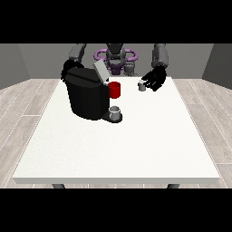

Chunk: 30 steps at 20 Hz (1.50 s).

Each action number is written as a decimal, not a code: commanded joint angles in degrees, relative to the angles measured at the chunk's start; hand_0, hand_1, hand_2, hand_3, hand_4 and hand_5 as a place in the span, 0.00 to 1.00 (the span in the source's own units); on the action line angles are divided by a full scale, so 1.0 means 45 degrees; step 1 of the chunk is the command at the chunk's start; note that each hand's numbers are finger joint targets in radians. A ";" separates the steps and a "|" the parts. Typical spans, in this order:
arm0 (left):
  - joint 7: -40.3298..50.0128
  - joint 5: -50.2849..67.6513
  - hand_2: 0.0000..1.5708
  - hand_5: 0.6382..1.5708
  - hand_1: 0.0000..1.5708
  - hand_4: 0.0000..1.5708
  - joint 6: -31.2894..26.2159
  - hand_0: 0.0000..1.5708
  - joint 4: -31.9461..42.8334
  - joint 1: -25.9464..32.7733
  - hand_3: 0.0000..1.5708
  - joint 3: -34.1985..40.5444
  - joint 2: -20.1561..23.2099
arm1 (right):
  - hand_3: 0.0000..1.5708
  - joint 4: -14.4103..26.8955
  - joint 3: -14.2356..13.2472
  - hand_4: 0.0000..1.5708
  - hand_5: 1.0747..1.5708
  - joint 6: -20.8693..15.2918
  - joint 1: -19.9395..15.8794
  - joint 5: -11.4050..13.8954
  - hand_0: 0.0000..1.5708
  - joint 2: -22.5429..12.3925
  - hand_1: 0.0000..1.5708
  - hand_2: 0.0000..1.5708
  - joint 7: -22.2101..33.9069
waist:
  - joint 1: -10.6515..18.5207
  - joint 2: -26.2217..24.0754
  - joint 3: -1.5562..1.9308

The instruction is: Insert the coffee pod into the coffee machine and close the lid

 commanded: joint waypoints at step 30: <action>0.2016 0.0019 0.83 1.00 0.80 0.31 -0.1521 0.80 0.0030 -0.5144 0.79 0.1727 0.1665 | 0.00 -0.0964 0.0821 0.34 1.00 0.0353 -0.1090 0.0342 0.00 -0.0089 0.00 0.00 -0.0520 | -0.2338 0.1919 0.0002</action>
